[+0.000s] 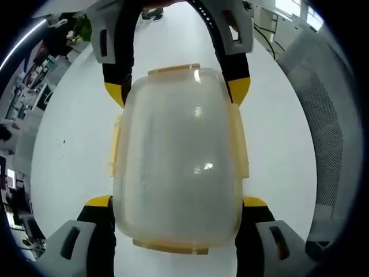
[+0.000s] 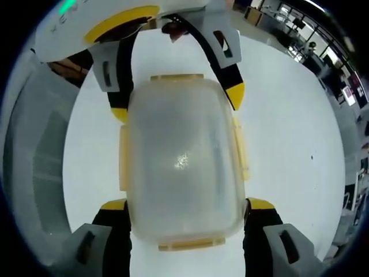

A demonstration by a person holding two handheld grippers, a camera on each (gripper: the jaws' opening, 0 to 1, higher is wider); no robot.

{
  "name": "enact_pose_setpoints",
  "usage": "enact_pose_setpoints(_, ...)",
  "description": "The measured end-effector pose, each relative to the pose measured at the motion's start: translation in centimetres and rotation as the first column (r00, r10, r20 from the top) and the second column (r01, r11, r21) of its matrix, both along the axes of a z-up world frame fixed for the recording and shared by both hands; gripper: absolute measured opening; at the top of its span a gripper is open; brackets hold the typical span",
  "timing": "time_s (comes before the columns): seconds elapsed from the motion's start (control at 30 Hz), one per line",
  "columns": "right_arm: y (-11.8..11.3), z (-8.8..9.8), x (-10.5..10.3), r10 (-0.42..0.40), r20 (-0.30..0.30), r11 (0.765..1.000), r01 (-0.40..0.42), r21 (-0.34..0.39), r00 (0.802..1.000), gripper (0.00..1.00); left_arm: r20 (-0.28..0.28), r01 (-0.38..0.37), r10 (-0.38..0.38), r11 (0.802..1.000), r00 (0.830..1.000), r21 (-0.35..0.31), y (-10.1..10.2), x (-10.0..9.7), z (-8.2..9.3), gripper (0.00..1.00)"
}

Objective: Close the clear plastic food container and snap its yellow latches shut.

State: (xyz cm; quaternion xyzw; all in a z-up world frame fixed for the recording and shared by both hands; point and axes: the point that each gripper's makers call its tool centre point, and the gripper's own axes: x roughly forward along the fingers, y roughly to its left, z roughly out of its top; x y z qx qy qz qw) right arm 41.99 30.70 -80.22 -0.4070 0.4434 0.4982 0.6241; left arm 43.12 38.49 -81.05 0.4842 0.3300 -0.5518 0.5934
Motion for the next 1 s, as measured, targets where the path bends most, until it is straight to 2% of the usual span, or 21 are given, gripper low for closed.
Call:
enact_pose_setpoints(0.27, 0.0, 0.1, 0.0, 0.000, 0.005, 1.000, 0.000, 0.002, 1.000, 0.81, 0.008, -0.001, 0.001, 1.000, 1.000, 0.005, 0.0, 0.0, 0.0, 0.87)
enact_pose_setpoints(0.47, -0.1, 0.4, -0.2, 0.007, 0.036, 1.000, -0.008, 0.022, 0.999, 0.81, 0.022, -0.002, 0.002, 1.000, 1.000, -0.003, 0.1, -0.4, 0.0, 0.90)
enact_pose_setpoints(0.6, -0.7, 0.2, -0.2, -0.015, 0.066, 0.999, 0.013, 0.032, 0.998, 0.89, 0.016, -0.034, 0.034, 0.999, 0.999, -0.016, 0.5, -0.6, 0.1, 0.91)
enact_pose_setpoints(0.67, -0.5, 0.2, -0.4, -0.039, 0.062, 0.997, 0.034, 0.067, 0.997, 0.92, 0.009, -0.073, 0.074, 0.996, 0.997, -0.047, 0.6, -0.6, 0.2, 0.94)
enact_pose_setpoints(0.73, -0.5, 0.4, -0.6, -0.042, 0.070, 0.997, 0.037, 0.074, 0.997, 0.92, 0.008, -0.090, 0.091, 0.994, 0.996, -0.056, 0.9, -0.7, 0.1, 0.97)
enact_pose_setpoints(1.0, -0.5, 0.7, -0.3, -0.061, 0.091, 0.995, 0.053, 0.087, 0.994, 0.93, 0.024, -0.109, 0.111, 0.992, 0.994, -0.068, 1.3, -0.5, 0.3, 0.99)
